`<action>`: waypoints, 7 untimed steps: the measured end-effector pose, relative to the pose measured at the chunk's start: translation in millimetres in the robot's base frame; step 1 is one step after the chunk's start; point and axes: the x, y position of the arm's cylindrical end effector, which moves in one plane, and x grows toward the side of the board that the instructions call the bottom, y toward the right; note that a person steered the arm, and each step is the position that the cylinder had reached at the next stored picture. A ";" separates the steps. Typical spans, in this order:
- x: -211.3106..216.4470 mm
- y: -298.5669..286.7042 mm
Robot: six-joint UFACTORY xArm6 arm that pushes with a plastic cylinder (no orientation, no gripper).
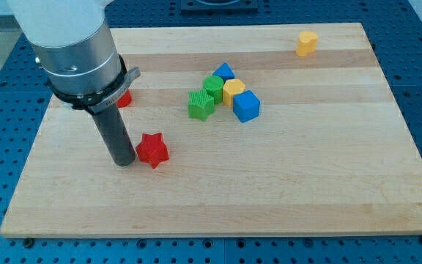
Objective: Slide the red star to the blue cube
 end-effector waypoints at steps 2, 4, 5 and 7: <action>0.0 36.6; -9.4 55.2; -9.6 50.5; -27.2 48.5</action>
